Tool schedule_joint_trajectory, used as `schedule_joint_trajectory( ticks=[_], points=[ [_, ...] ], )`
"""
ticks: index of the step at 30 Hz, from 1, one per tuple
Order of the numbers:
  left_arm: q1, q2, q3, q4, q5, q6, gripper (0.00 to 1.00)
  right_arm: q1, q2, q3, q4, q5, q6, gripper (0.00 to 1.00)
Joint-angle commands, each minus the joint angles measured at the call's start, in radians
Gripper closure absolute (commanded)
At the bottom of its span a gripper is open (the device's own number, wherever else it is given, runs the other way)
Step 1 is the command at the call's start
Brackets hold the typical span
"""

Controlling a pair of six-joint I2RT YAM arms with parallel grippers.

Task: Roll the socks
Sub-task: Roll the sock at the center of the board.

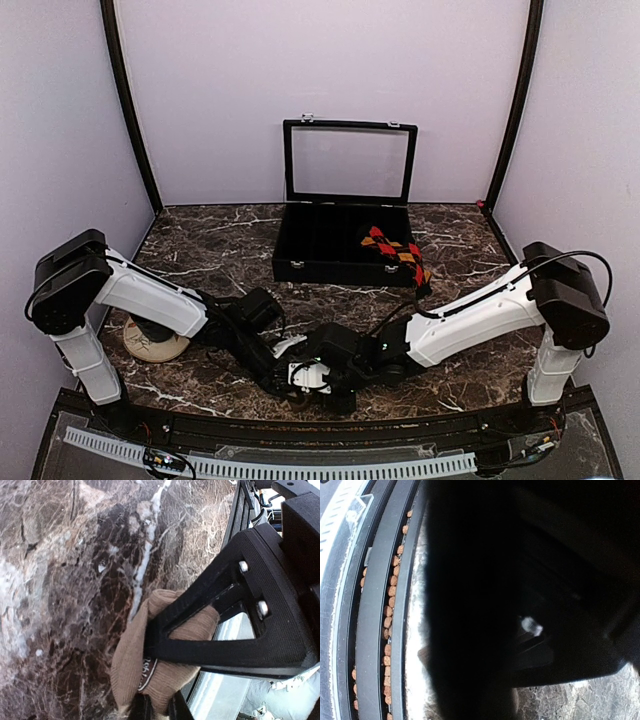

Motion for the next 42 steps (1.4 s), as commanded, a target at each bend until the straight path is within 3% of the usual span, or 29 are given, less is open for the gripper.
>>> schedule_joint_trajectory(
  ticks=[1,6,12,31,42],
  points=[
    [0.017,0.016,-0.004,-0.087,-0.132,-0.021,0.97,0.007,0.054,-0.004,-0.055,-0.009,0.061,1.0],
    [0.025,-0.015,-0.003,-0.084,-0.198,-0.062,0.78,0.006,0.041,-0.011,-0.061,0.024,0.099,1.0],
    [0.028,-0.078,-0.027,-0.068,-0.256,-0.108,0.68,-0.005,0.02,-0.024,-0.071,0.089,0.162,1.0],
    [0.037,-0.272,-0.062,-0.102,-0.465,-0.17,0.65,-0.051,-0.078,-0.07,-0.103,0.173,0.293,1.0],
    [0.037,-0.328,-0.033,-0.145,-0.603,-0.159,0.65,-0.127,-0.147,0.02,-0.188,0.198,0.339,1.0]
  ],
)
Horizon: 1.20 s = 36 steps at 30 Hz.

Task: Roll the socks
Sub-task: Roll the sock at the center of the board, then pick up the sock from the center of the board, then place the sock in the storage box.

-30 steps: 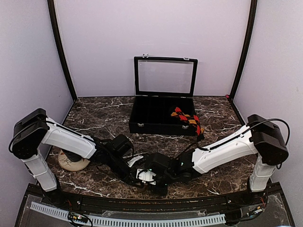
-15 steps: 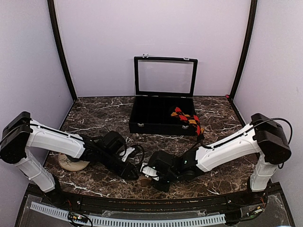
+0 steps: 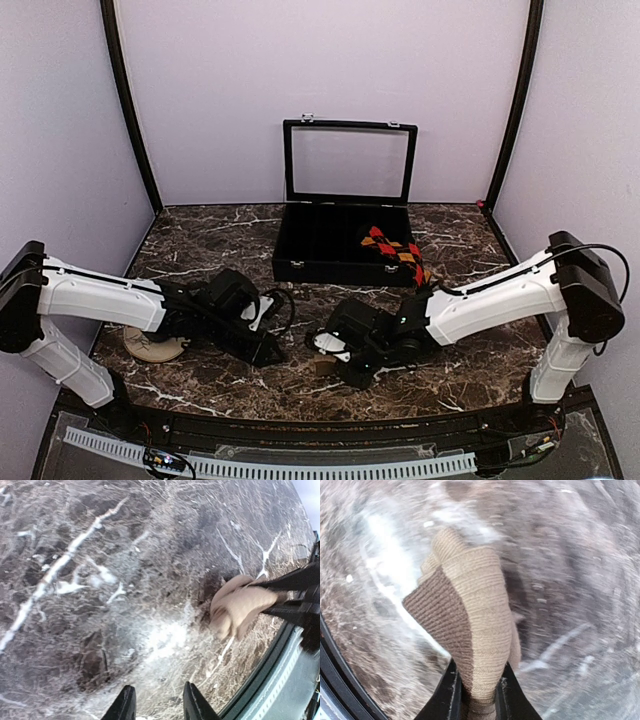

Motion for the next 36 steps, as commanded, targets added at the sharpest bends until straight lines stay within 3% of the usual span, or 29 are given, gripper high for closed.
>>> schedule_joint_trajectory(
  ticks=[1,15,28,36],
  points=[
    [0.007,-0.049,0.024,-0.052,-0.094,0.005,0.65,-0.041,-0.047,0.075,-0.059,0.033,0.028,1.0],
    [0.013,-0.191,-0.017,-0.094,-0.3,0.008,0.65,-0.208,0.038,0.454,-0.205,0.101,0.015,1.0],
    [0.015,-0.253,-0.05,-0.083,-0.316,0.003,0.65,-0.404,0.406,1.059,-0.381,0.155,-0.057,1.0],
    [0.015,-0.272,-0.045,-0.107,-0.334,0.018,0.65,-0.466,0.599,1.249,-0.446,0.162,-0.059,1.0]
  ],
)
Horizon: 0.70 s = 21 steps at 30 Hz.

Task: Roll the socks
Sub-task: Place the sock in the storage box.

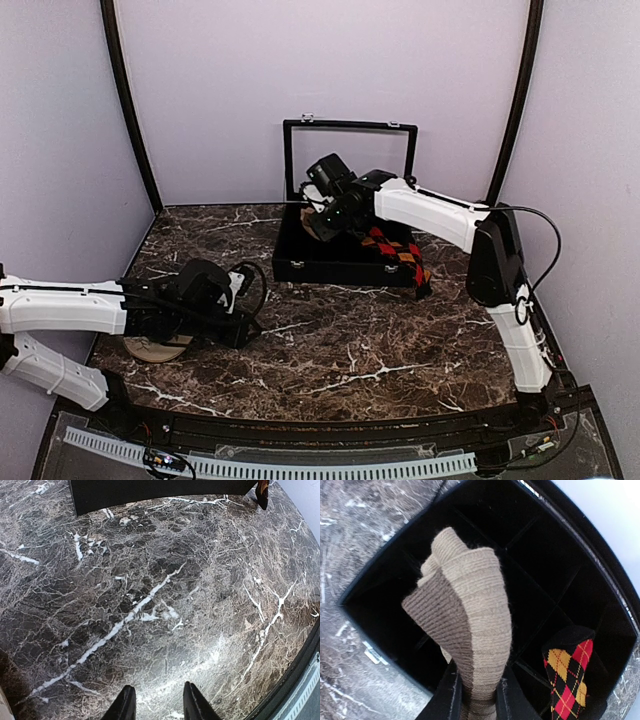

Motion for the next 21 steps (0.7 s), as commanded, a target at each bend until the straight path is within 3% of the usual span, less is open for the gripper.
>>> schedule_joint_trajectory(
  ticks=[1,21],
  points=[
    [0.006,-0.032,-0.002,-0.033,-0.025,0.018,0.65,-0.026,0.055,0.044,-0.043,0.011,0.001,1.0],
    [0.008,0.046,0.039,-0.01,-0.034,0.067,0.65,-0.06,0.148,0.015,-0.166,-0.143,0.019,1.0]
  ],
)
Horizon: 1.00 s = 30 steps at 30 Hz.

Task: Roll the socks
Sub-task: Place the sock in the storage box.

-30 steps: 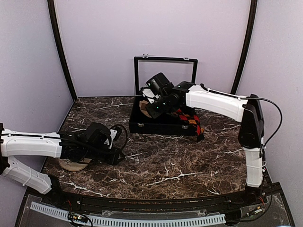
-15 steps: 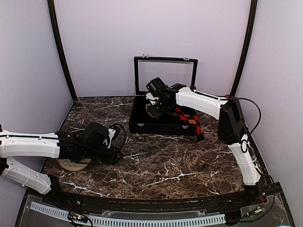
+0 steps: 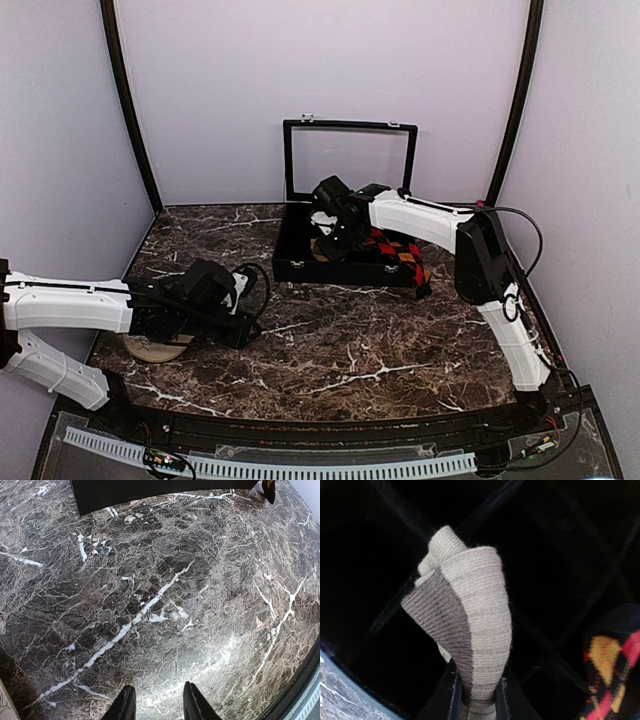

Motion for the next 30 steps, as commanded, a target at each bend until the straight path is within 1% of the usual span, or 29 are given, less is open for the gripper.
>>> schedule_joint_trajectory(
  ticks=[1,15,25,30],
  points=[
    [0.005,0.022,0.03,-0.002,-0.007,0.027,0.65,-0.009,0.033,0.004,-0.071,-0.058,0.01,1.0],
    [0.012,0.055,0.053,0.005,-0.012,0.041,0.65,-0.056,0.148,0.139,-0.188,-0.131,0.027,1.0],
    [0.016,0.071,0.088,-0.011,-0.015,0.047,0.65,-0.078,0.159,0.151,-0.256,-0.125,0.031,1.0],
    [0.015,0.048,0.095,-0.024,-0.035,0.035,0.65,-0.08,0.161,0.103,-0.289,-0.135,0.027,1.0]
  ],
)
